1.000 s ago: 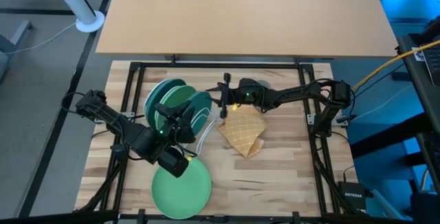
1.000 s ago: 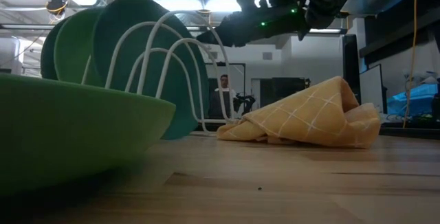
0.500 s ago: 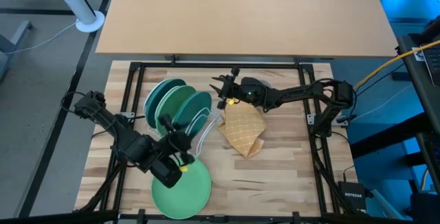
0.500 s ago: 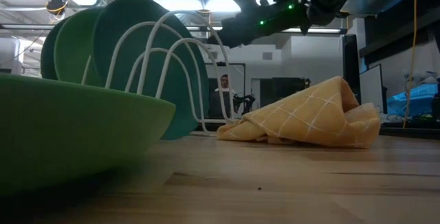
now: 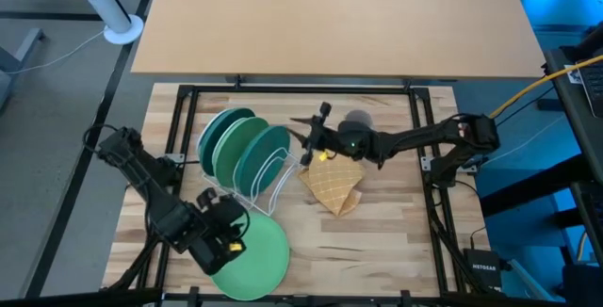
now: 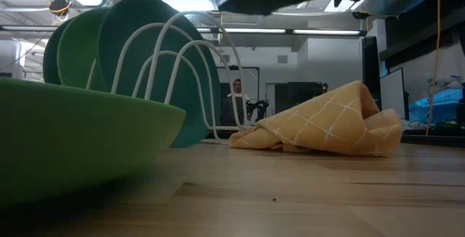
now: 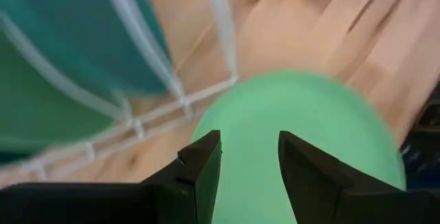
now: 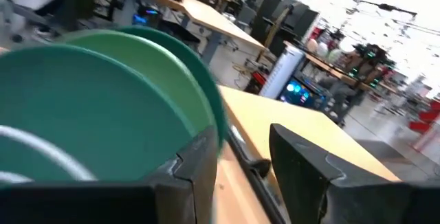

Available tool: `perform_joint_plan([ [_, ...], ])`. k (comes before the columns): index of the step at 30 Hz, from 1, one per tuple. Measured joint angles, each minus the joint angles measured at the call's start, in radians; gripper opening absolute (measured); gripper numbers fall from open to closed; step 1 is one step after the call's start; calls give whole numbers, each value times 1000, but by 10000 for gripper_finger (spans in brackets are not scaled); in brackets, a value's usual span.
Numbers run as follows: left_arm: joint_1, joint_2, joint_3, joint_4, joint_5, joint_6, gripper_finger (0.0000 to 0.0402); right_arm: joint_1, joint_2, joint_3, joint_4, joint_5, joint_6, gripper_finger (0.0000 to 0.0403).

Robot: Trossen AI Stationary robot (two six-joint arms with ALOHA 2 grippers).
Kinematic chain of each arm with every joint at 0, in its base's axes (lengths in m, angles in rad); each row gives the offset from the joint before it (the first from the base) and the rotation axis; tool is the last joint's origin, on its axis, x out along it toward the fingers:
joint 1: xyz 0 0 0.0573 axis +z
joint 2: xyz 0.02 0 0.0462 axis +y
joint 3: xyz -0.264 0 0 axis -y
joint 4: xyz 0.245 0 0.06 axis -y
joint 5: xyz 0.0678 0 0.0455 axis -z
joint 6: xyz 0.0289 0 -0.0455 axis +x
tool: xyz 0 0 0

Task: Sort dishes
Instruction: Put the left light green plate into the dish rack

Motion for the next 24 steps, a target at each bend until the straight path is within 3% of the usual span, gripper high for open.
perform_joint_plan([
  [7,-79,1,-165,-1,103,-200,137,107,-3,0,-12,23,10,138],
  [13,-113,1,-309,44,155,-338,137,186,-3,0,-88,22,140,138],
  [19,-117,1,-418,175,167,-351,137,253,-2,0,-234,8,341,138],
  [24,-117,1,-485,271,168,-350,137,298,-2,0,-365,-103,502,138],
])
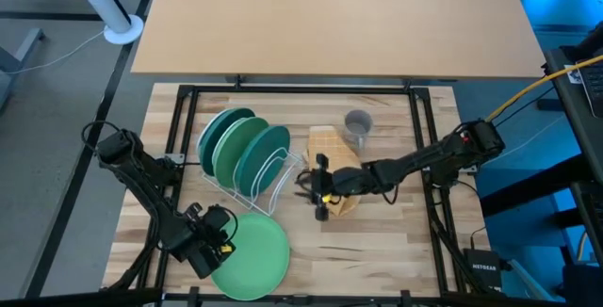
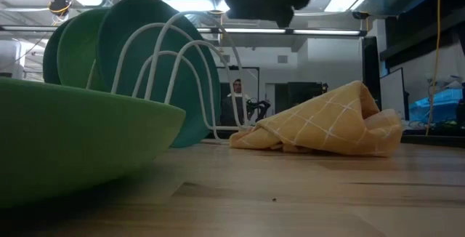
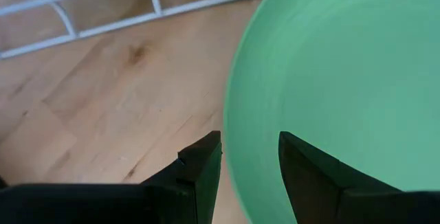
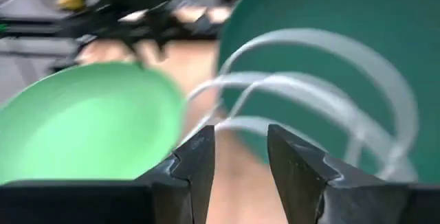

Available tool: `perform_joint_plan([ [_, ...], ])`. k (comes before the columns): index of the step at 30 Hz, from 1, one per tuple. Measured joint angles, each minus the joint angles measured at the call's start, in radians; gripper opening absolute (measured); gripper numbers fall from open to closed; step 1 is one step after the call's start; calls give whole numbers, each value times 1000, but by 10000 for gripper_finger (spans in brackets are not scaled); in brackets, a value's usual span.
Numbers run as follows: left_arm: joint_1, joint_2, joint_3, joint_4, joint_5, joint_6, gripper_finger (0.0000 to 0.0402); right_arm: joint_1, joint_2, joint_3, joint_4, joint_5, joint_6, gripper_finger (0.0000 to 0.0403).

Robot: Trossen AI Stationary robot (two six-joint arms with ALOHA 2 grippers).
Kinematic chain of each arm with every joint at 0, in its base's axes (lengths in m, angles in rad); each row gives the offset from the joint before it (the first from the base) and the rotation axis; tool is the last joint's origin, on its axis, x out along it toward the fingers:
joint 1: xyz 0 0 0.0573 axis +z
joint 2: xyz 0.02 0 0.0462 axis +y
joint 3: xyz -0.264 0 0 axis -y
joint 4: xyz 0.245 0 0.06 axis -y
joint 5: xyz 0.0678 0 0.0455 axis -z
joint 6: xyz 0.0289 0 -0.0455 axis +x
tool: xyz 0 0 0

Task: Sort dishes
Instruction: Put the left light green plate into the dish rack

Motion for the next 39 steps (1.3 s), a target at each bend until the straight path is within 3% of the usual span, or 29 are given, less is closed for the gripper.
perform_joint_plan([
  [6,0,0,-61,19,0,-28,137,53,0,0,-102,-117,144,138],
  [26,1,-2,-262,290,-3,-91,133,235,0,0,-153,-120,240,138],
  [29,1,-2,-260,296,-5,-94,108,243,1,0,-153,-121,240,138],
  [35,1,-7,-257,302,-23,-111,22,245,1,0,-152,-119,255,138],
  [39,1,-20,-257,304,-24,-130,12,245,1,0,-150,-117,255,138],
])
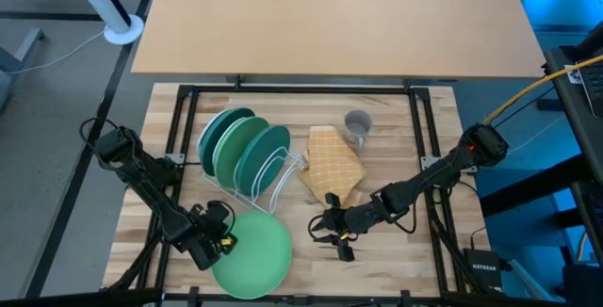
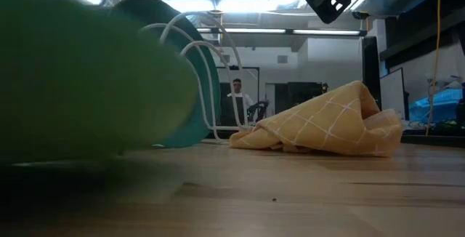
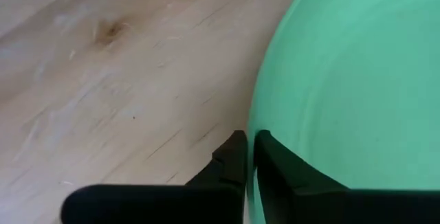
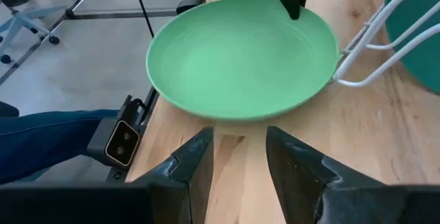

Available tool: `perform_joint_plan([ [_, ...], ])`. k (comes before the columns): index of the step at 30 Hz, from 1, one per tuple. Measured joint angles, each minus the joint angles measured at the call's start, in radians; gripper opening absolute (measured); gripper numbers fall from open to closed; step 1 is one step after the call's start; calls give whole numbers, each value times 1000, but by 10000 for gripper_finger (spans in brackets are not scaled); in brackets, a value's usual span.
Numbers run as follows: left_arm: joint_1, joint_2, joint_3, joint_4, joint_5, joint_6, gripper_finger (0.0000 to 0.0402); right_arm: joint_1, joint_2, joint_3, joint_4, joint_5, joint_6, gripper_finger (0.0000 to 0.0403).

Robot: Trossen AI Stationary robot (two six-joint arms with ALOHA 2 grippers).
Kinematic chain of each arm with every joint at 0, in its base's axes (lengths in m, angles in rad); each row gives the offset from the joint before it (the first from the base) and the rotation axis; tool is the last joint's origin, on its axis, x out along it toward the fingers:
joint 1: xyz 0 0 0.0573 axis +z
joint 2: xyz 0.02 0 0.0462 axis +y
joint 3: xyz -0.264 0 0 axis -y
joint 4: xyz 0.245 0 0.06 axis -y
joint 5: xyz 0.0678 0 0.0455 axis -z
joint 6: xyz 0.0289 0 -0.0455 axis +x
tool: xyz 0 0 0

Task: Sort dishes
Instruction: Put the left light green plate into the dish rack

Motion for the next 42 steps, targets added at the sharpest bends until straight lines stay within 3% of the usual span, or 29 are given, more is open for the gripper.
perform_joint_plan([
  [9,0,-31,81,-70,-96,11,2,-1,0,0,5,153,123,138],
  [23,0,-30,357,-403,-239,75,1,-14,1,0,5,311,349,138],
  [32,25,-30,465,-436,-378,186,1,-52,1,0,101,250,418,138],
  [37,53,-30,471,-431,-378,234,0,-53,1,0,146,164,419,138],
  [42,68,-30,471,-432,-376,268,0,-53,1,-1,142,153,421,138],
])
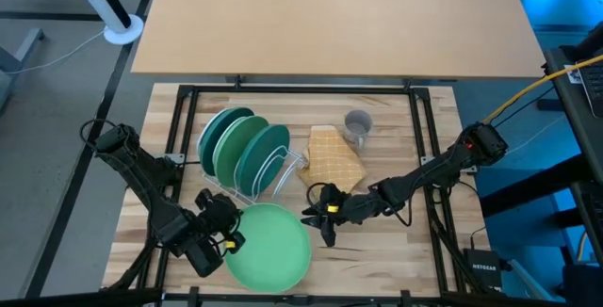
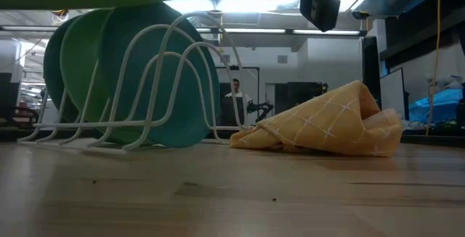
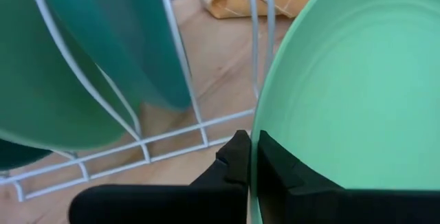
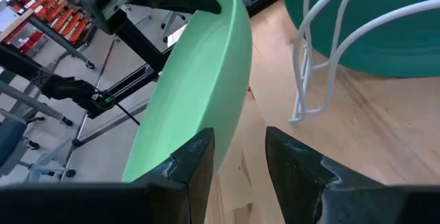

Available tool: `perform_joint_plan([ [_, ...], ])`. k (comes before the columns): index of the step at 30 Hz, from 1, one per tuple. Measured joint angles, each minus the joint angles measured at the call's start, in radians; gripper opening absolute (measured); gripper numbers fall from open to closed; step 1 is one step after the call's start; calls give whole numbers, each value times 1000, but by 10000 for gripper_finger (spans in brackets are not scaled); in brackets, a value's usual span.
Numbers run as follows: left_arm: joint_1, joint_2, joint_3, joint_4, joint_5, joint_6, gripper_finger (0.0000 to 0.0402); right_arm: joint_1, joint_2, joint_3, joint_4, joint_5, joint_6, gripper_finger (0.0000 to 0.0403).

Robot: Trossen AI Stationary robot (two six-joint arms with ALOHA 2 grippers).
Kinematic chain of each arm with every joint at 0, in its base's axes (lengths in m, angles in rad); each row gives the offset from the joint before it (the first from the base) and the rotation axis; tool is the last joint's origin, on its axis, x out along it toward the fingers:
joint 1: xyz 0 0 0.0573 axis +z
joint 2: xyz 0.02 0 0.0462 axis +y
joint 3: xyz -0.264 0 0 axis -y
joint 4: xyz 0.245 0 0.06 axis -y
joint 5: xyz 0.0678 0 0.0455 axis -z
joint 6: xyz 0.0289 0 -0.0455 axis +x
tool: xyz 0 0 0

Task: Sort dishes
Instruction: Put the left light green plate into the dish rack

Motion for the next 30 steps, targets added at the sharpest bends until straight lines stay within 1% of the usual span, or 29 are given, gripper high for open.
perform_joint_plan([
  [10,-9,0,0,15,27,-5,0,0,-6,0,-15,26,-7,138],
  [14,-9,0,0,51,52,31,0,0,-6,0,-13,31,-26,138],
  [16,-9,0,0,61,71,47,0,0,-6,0,-11,54,-33,138],
  [21,-9,0,0,79,71,52,0,0,-6,0,-11,57,-33,138],
  [23,-9,0,0,77,71,52,0,0,-6,0,-11,47,-32,138],
  [27,-3,0,0,77,71,52,0,0,-6,0,-12,-18,-31,138],
  [30,7,0,0,77,70,52,0,0,-6,0,-13,-38,-30,138],
])
